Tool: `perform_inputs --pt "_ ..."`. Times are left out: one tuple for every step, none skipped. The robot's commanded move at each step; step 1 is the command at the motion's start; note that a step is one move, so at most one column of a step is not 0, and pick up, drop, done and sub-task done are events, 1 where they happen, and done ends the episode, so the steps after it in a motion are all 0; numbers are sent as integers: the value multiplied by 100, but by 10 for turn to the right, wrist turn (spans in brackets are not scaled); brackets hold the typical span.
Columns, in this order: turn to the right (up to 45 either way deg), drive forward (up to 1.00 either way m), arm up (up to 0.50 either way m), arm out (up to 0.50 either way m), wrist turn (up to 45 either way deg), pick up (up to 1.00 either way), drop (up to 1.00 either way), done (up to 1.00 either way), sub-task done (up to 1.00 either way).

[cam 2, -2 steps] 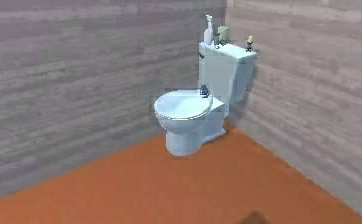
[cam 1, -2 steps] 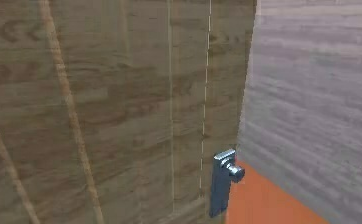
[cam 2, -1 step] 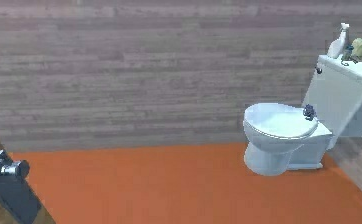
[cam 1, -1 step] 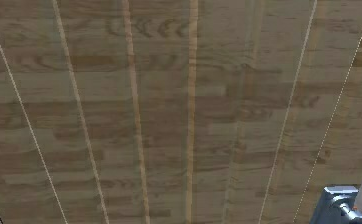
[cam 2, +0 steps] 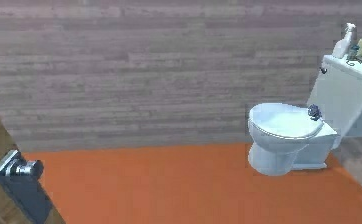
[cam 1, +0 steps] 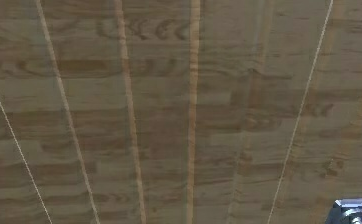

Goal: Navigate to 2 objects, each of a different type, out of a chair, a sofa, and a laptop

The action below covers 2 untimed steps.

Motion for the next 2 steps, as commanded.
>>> perform_inputs --pt "450 0 0 0 0 0 0 0 0" --pt "450 0 0 0 0 0 0 0 0"
